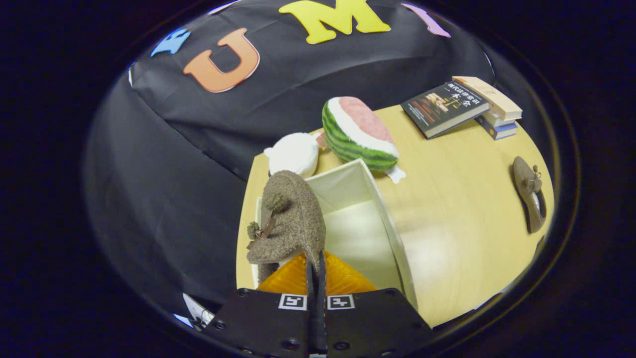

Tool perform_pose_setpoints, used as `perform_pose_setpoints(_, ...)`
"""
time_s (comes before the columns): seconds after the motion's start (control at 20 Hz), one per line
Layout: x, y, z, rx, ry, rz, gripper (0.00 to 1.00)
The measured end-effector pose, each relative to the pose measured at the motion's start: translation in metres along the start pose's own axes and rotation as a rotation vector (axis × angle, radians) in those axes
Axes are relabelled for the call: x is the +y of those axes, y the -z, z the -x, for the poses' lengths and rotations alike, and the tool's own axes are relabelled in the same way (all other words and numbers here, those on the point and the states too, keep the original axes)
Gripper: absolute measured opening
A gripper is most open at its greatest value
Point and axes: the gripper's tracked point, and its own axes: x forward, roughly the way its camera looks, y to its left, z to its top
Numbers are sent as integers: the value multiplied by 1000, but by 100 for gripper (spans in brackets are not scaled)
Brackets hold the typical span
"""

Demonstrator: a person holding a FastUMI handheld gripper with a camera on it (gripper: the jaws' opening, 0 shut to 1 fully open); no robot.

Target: Open the storage box then place both shoes into the box .Put the left shoe in first, then the right shoe, with the right side of both shoes facing outward in a uniform manner.

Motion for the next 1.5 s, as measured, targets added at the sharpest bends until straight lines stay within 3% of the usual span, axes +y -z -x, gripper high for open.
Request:
perform_pose_setpoints(0.4,-12,37,-63,112,121,-37,0)
perform_pose_setpoints(0.65,-9,48,-87,165,145,16,0)
perform_pose_setpoints(0.75,-6,52,-90,179,140,38,12)
perform_pose_setpoints(0.85,-5,54,-91,179,124,37,13)
perform_pose_setpoints(1.0,-5,49,-77,158,112,54,55)
perform_pose_setpoints(1.1,-5,41,-64,121,95,64,78)
perform_pose_setpoints(1.3,1,19,-29,48,38,99,94)
perform_pose_setpoints(1.5,-4,-15,24,-78,-15,135,96)
